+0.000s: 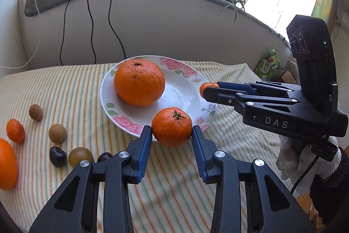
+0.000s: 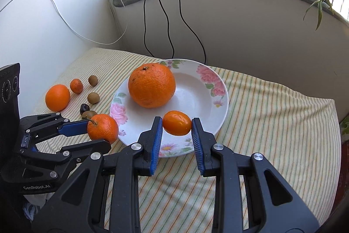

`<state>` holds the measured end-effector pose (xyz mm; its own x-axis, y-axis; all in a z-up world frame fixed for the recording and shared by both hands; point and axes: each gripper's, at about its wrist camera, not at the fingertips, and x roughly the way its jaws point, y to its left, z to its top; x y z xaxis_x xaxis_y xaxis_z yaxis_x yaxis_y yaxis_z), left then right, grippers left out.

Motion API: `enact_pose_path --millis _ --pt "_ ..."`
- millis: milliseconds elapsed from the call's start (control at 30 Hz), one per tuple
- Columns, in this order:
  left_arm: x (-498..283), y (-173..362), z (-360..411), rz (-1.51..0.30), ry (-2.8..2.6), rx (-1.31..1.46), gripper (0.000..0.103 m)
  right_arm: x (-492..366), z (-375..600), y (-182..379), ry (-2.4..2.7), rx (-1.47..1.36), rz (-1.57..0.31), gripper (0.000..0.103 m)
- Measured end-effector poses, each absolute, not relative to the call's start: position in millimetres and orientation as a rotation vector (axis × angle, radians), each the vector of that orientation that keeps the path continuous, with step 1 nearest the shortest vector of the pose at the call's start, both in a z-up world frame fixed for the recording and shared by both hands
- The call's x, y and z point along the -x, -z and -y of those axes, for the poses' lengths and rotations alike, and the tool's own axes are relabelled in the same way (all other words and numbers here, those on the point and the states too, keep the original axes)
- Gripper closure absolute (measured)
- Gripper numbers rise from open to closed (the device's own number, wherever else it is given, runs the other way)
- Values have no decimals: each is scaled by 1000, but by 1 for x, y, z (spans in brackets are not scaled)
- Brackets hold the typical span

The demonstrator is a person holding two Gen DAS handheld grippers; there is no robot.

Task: Organize fruits
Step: 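Carry the left gripper's tangerine onto the plate while the right gripper places its tangerine beside it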

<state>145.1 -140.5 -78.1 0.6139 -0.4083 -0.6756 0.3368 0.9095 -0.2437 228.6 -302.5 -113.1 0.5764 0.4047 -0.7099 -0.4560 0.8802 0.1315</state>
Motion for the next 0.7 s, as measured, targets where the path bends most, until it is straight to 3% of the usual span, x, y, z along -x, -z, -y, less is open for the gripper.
enact_pose_path --millis 700 --pt "-164 85 151 -837 402 63 67 -254 301 132 -524 55 -841 74"
